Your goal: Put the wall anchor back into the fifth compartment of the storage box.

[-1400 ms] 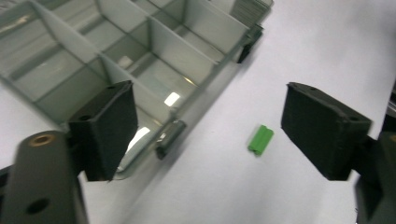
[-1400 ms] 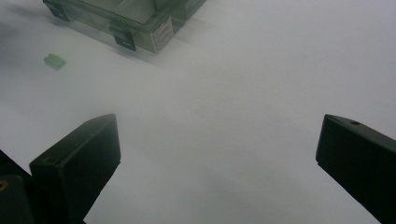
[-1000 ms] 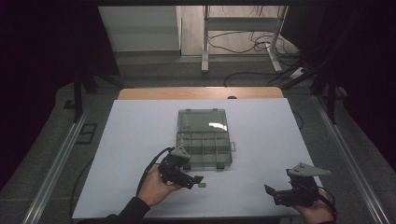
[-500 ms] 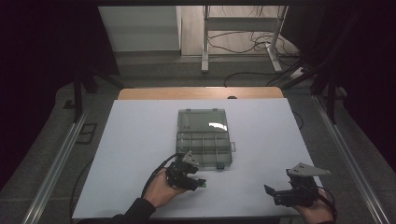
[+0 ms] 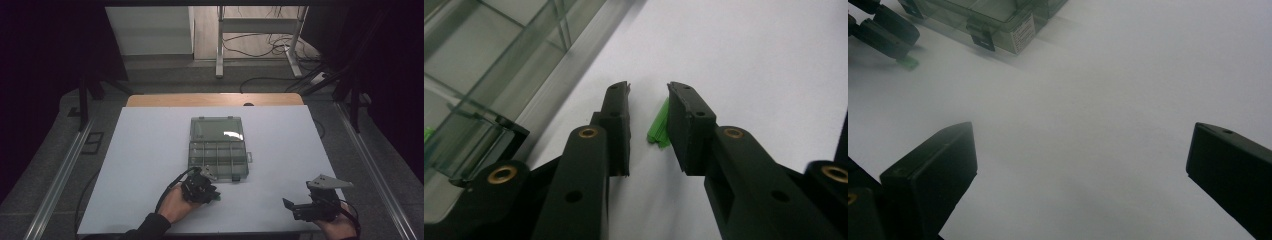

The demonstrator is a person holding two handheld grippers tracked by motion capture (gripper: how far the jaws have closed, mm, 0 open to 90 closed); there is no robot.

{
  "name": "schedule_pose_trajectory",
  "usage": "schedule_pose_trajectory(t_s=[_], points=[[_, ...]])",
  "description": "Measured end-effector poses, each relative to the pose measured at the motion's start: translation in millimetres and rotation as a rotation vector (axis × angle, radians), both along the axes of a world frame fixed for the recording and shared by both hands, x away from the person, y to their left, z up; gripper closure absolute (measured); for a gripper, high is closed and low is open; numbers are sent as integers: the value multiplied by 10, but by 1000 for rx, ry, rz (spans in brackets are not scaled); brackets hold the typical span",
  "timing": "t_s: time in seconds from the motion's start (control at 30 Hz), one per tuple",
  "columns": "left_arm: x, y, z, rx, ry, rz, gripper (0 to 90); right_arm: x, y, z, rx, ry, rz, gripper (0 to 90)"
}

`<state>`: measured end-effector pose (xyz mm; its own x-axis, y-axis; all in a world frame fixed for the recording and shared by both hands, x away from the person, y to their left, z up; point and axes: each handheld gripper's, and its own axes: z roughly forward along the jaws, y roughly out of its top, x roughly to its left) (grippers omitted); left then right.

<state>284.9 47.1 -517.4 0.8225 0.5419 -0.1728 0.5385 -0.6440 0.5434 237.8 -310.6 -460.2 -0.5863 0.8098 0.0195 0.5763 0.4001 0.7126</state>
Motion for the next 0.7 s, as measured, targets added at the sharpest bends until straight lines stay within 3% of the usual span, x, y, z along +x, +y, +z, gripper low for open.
schedule_pose_trajectory(t_s=[0.2, 0.3, 0.43, 0.7], points=[[21, 25, 5, 0, -16, 30, 725, 0, -2, 0, 1, 0, 0, 3], [26, 29, 3, -15, 5, 16, 727, 0, -1, 0, 0, 0, 0, 3], [5, -12, -4, -5, 9, -10, 737, 1, 0, 0, 0, 0, 0, 3], [5, -10, -11, -7, 2, -10, 764, 0, 2, -1, 0, 1, 1, 4]])
